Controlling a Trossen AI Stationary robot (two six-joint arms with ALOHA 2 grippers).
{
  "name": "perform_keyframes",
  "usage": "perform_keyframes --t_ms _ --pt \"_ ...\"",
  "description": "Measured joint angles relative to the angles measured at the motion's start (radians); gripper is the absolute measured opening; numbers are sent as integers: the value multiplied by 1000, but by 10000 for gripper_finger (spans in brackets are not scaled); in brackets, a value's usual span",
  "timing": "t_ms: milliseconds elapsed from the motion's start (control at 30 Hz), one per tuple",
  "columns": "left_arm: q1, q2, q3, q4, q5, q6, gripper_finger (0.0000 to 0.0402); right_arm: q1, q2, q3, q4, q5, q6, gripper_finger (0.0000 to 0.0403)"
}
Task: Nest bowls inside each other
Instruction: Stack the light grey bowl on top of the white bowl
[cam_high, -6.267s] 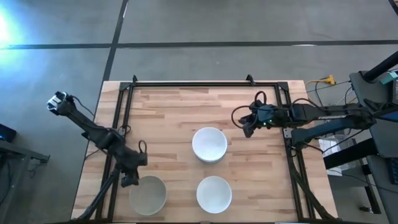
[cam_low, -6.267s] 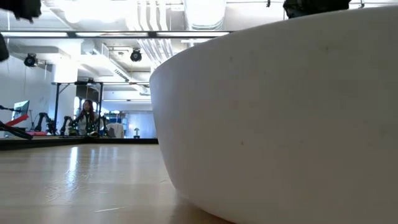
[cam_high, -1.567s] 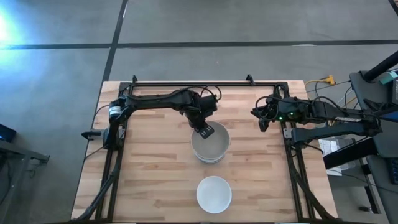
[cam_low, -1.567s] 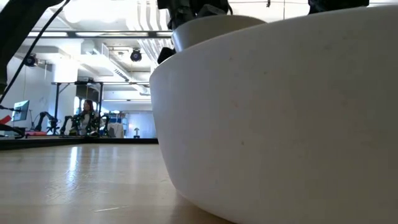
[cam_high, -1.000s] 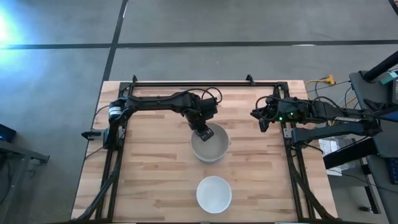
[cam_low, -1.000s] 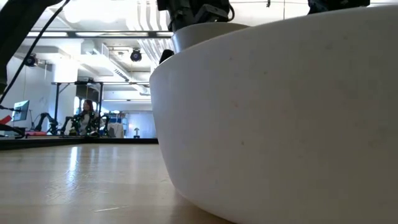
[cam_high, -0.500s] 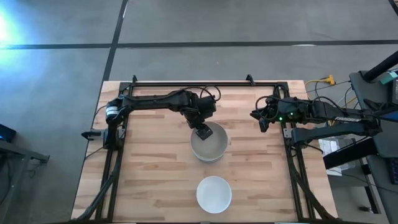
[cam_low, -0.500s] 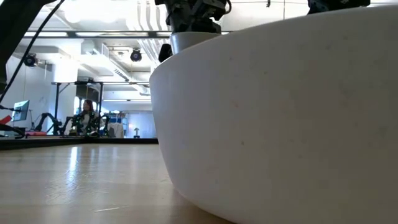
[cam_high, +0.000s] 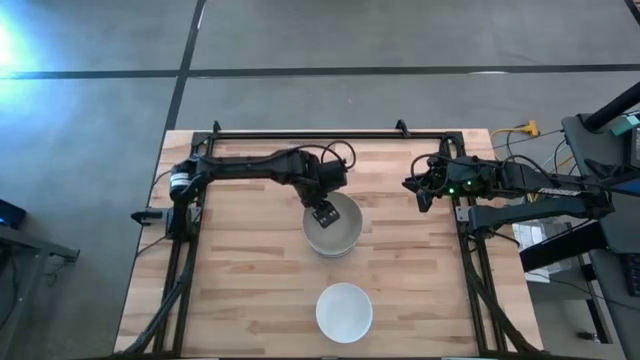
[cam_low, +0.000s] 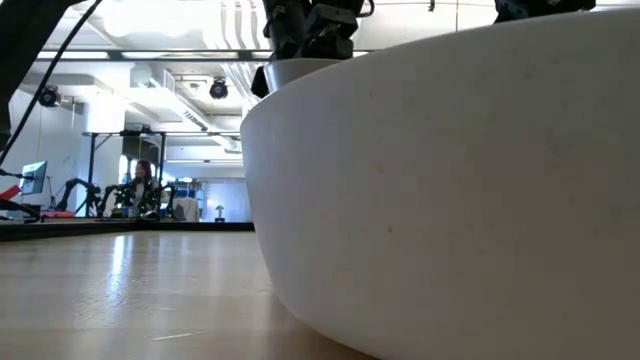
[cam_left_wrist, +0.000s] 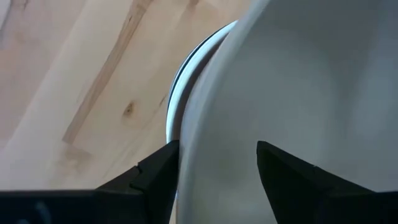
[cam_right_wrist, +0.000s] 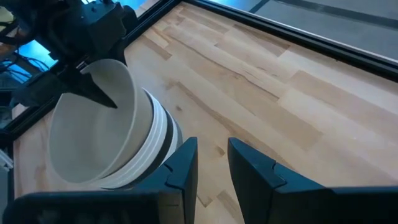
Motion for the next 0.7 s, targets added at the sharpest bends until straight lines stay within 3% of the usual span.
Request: perform_keyframes --t_ms 700 --pt "1 -6 93 -164 -174 -10 196 0 0 -9 -2 -23 -24 84"
